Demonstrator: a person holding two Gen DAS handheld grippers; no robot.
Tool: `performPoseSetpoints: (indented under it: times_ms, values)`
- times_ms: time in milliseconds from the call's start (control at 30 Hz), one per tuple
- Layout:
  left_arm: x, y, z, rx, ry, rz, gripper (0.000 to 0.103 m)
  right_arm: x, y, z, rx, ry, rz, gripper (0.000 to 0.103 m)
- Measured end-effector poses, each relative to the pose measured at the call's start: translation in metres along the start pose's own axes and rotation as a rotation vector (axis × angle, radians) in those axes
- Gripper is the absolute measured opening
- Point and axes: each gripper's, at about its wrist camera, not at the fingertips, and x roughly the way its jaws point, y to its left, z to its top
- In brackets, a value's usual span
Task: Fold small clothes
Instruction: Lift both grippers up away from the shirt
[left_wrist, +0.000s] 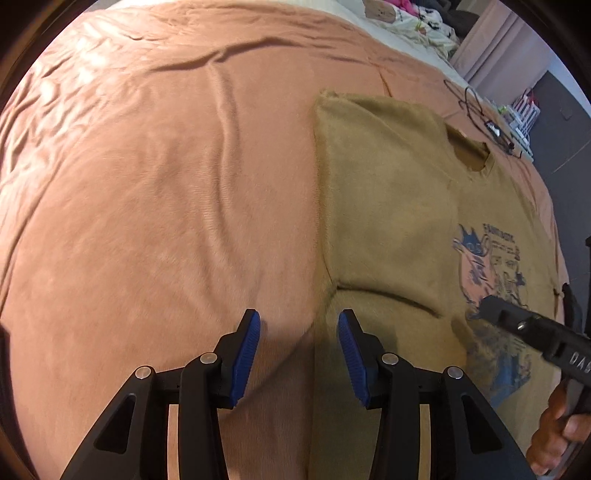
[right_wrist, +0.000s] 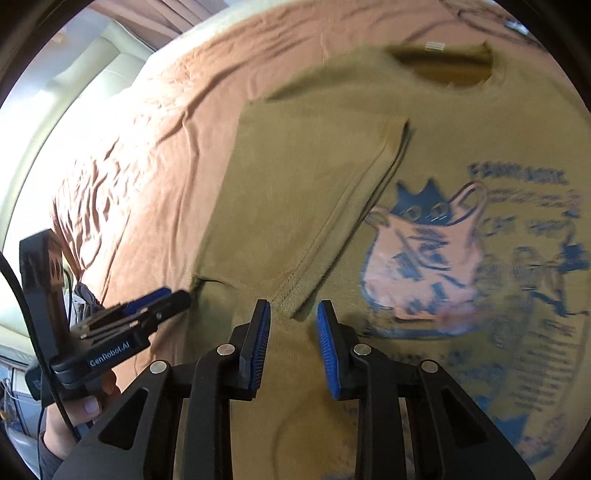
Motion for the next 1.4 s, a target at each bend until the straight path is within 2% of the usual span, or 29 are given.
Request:
performPoseSetpoints:
  times_ms: [100,167,233,267,300,367,400,500,600,767,833,900,1000,1100,1167,1233,1300,1400]
  values:
    - [-0.02,-0.001,-0.009,-0.009,-0.025,-0.001,0.049,-0.03,0.006,-0.012,-0.031,-0.03,-0.03,0.024]
    - [-0.035,-0.003,-0.015,-0.01,-0.041,0.0,0.056,-0.047,0.011,-0.022,-0.052,-0.044,-0.053,0.027]
    - [-0.05,-0.008,-0.02,-0.006,-0.065,0.007,0.064,-0.071,0.018,-0.033,-0.077,-0.08,-0.072,0.044]
    - [-0.058,-0.011,-0.023,-0.005,-0.082,0.011,0.072,-0.081,0.021,-0.038,-0.088,-0.101,-0.093,0.064]
    - [-0.069,-0.013,-0.027,-0.007,-0.105,0.015,0.077,-0.095,0.026,-0.044,-0.103,-0.134,-0.125,0.077]
    - [-0.085,-0.016,-0.034,-0.013,-0.151,0.02,0.099,-0.118,0.034,-0.057,-0.121,-0.182,-0.175,0.081]
    - [-0.095,-0.018,-0.04,-0.024,-0.181,0.021,0.103,-0.128,0.038,-0.065,-0.127,-0.195,-0.17,0.083]
    - [-0.109,-0.027,-0.047,-0.025,-0.204,0.041,0.103,-0.155,0.05,-0.089,-0.145,-0.224,-0.158,0.092]
    - [-0.125,-0.035,-0.06,-0.013,-0.218,0.029,0.103,-0.179,0.049,-0.108,-0.152,-0.248,-0.177,0.095]
    - [-0.16,-0.052,-0.083,0.021,-0.263,0.019,0.103,-0.211,0.041,-0.135,-0.143,-0.276,-0.172,0.096]
    - [-0.173,-0.058,-0.093,0.028,-0.284,0.011,0.103,-0.223,0.043,-0.148,-0.17,-0.283,-0.205,0.096]
    - [-0.183,-0.065,-0.104,0.038,-0.298,0.004,0.103,-0.235,0.043,-0.159,-0.182,-0.308,-0.197,0.096]
    - [-0.193,-0.076,-0.12,0.058,-0.321,-0.003,0.103,-0.262,0.039,-0.184,-0.179,-0.38,-0.192,0.096]
    - [-0.206,-0.087,-0.138,0.077,-0.348,-0.003,0.103,-0.275,0.034,-0.205,-0.179,-0.4,-0.198,0.096]
    - [-0.215,-0.095,-0.15,0.086,-0.372,-0.008,0.103,-0.287,0.032,-0.22,-0.191,-0.43,-0.229,0.096]
    - [-0.223,-0.101,-0.158,0.094,-0.394,-0.008,0.103,-0.305,0.034,-0.241,-0.2,-0.518,-0.3,0.096]
    - [-0.232,-0.109,-0.168,0.112,-0.417,-0.029,0.103,-0.319,0.035,-0.259,-0.207,-0.577,-0.302,0.096]
    - [-0.243,-0.119,-0.18,0.135,-0.434,-0.026,0.103,-0.335,0.031,-0.279,-0.177,-0.602,-0.309,0.096]
